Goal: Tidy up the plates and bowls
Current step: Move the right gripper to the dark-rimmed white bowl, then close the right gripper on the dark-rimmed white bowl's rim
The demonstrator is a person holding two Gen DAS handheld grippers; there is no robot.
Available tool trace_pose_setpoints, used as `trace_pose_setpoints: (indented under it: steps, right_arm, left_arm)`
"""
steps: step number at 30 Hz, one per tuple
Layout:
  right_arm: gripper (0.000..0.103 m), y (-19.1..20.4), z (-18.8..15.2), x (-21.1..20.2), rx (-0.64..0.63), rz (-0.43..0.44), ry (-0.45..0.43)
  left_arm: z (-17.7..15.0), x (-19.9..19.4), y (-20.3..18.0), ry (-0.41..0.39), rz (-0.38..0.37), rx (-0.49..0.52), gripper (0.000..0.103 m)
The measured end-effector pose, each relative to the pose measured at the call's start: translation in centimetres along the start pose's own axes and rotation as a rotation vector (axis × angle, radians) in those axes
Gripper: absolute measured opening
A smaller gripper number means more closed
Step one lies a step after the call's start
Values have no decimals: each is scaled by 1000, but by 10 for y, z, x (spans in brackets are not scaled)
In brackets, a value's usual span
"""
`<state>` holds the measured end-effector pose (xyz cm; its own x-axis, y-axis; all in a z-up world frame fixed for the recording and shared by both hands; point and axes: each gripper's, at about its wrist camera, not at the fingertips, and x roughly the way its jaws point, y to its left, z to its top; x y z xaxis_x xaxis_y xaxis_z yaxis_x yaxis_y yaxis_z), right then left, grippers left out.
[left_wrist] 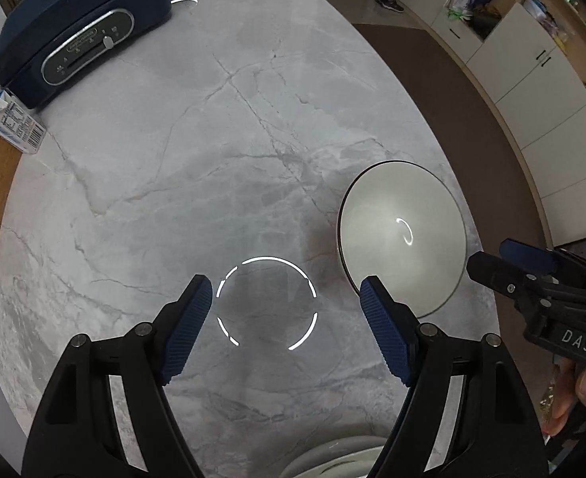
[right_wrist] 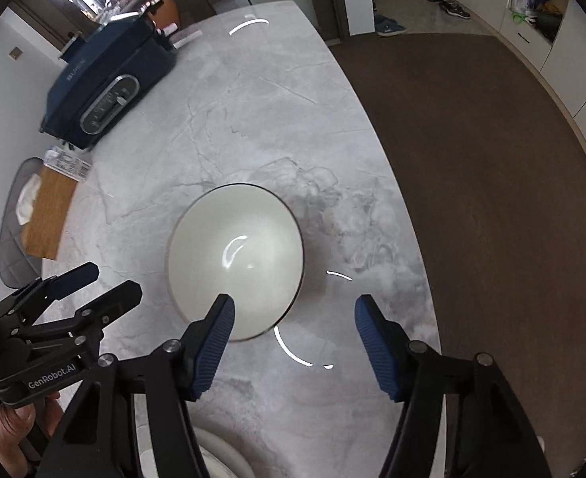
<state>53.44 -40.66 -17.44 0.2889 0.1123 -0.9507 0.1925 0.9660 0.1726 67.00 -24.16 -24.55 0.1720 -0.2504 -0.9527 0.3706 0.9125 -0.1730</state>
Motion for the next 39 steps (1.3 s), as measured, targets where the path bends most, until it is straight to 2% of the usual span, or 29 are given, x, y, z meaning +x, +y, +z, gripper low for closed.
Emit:
trace_pose_setpoints:
  steps: [4, 9, 10, 13, 14, 15, 16, 18, 19, 21, 23, 29, 32, 35, 39]
  right_arm:
    - [66, -10, 9, 22, 50, 2, 29]
    - [66, -13, 16, 39, 63, 0, 57]
    - [64, -14, 17, 41, 69, 4, 62]
    - [48, -13, 18, 49, 63, 9, 94]
    - [45, -12, 18, 52, 60, 8, 103]
    - [42, -11, 17, 54, 62, 10, 109]
    - [35, -11, 17, 55, 63, 9, 116]
    - [24, -9, 17, 58, 66, 17, 128]
    - [20, -9, 17, 60, 69, 28, 133]
    - [15, -7, 18, 61, 67, 36, 138]
    - [11, -3, 19, 60, 51, 34, 138]
    - [10, -4, 19, 59, 55, 43, 129]
    - [10, -4, 18, 56, 59, 42, 126]
    - [11, -1, 17, 49, 50, 40, 119]
    - [10, 9, 14, 40, 28, 41, 108]
  left_arm:
    - [8, 27, 2, 25, -20, -13, 76]
    - [16, 42, 0, 34, -11, -3, 76]
    - [17, 44, -1, 32, -14, 5, 75]
    - [18, 47, -4, 26, 4, 19, 74]
    - [19, 48, -5, 21, -1, 21, 69]
    - [19, 47, -5, 21, -1, 24, 55]
    - [20, 49, -6, 24, -3, 26, 50]
    - [20, 51, -8, 30, -41, 26, 32]
    - [20, 51, -10, 30, -53, 29, 29]
    - [21, 51, -14, 36, -81, 30, 14]
    - [21, 51, -15, 38, -110, 23, 7]
    - [20, 52, -10, 49, -160, 20, 6]
    - [17, 51, -10, 63, -162, 31, 6]
    - [15, 44, -5, 48, -175, 16, 6]
    - [11, 27, -7, 21, -157, 41, 6]
